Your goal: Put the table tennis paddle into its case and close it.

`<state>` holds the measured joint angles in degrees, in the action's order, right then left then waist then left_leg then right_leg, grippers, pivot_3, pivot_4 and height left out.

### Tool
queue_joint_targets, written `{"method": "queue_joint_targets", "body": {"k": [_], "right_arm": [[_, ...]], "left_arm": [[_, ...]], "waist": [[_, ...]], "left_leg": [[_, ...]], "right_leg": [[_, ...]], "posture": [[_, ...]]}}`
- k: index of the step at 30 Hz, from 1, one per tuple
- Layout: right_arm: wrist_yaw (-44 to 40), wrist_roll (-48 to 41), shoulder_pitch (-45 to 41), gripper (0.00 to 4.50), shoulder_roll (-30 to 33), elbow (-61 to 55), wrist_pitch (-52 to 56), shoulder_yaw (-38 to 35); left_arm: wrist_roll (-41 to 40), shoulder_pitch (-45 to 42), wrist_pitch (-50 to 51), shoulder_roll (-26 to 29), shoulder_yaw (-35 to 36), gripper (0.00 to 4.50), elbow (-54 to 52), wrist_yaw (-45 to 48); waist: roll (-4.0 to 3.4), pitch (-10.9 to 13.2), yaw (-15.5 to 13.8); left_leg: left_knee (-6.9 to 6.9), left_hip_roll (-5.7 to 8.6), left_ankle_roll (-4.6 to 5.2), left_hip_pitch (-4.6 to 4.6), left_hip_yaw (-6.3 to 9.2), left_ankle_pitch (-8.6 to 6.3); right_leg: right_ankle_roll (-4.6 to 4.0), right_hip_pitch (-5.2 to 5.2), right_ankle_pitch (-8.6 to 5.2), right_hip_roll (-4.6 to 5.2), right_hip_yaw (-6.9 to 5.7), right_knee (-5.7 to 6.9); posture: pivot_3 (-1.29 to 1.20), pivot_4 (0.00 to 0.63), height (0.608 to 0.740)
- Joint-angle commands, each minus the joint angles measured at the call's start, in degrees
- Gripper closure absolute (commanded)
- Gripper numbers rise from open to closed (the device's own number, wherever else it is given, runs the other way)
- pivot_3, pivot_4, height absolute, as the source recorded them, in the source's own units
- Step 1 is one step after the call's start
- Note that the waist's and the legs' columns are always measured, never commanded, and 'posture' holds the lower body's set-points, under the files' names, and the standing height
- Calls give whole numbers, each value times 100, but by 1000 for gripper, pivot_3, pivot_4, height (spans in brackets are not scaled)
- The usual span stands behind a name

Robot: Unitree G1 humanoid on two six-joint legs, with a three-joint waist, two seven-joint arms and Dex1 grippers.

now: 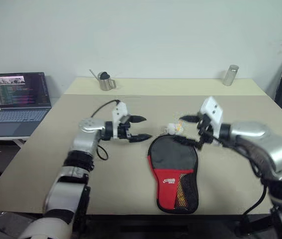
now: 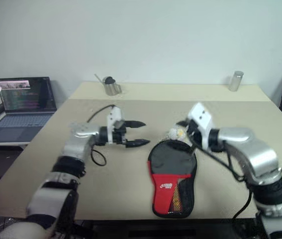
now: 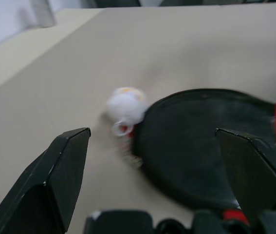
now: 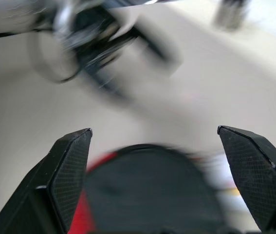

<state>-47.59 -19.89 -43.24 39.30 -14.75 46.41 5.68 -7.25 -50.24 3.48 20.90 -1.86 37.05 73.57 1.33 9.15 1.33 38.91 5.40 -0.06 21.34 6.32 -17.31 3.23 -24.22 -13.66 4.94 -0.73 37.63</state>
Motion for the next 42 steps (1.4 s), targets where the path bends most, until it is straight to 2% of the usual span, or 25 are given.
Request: {"method": "queue_joint_targets", "body": {"k": [1,9,16,20,27,42], "right_arm": [[-128,956,-587,0,105,1472,-1234,587],[-134,2338,-1794,0,-610,4968,-3647,1391],[700,3988,-2552,0,-948,7103,-5623,2334],[1124,4538,-2615,0,-1173,7678,-6146,2608],[1314,4894,-2602,0,-1341,8097,-6553,2643],[2372,5350,-2790,0,-2219,8647,-6471,2662]], "left_arm": [[-177,164,409,-344,-168,20,-642,-342],[479,670,461,-912,-752,20,-64,-1603],[791,1012,622,-1190,-959,20,-42,-2475],[809,1117,749,-1214,-962,20,-164,-2774],[800,1270,899,-1155,-1039,20,-474,-2891],[804,1527,1176,-1173,-1172,20,-1038,-3083]], "waist": [[2,1,15],[-2,5,77],[-12,1,8],[-18,-2,11],[-22,-5,34],[-37,-18,65]], "left_leg": [[-1,-2,0,0,-2,0],[-10,-6,-4,-9,-33,2],[-7,0,-5,-21,-23,2],[-7,1,-5,-42,-25,2],[-6,1,-12,-46,-25,6],[-7,-3,-13,-53,-27,7]], "right_leg": [[0,0,0,3,1,0],[-4,-17,2,7,16,9],[-4,2,3,11,15,6],[-5,18,3,10,18,12],[-9,16,5,8,19,26],[-10,15,6,3,26,28]], "posture": [[0,150,740],[0,150,740],[0,150,740],[0,150,740],[0,150,740],[0,150,740]]}}
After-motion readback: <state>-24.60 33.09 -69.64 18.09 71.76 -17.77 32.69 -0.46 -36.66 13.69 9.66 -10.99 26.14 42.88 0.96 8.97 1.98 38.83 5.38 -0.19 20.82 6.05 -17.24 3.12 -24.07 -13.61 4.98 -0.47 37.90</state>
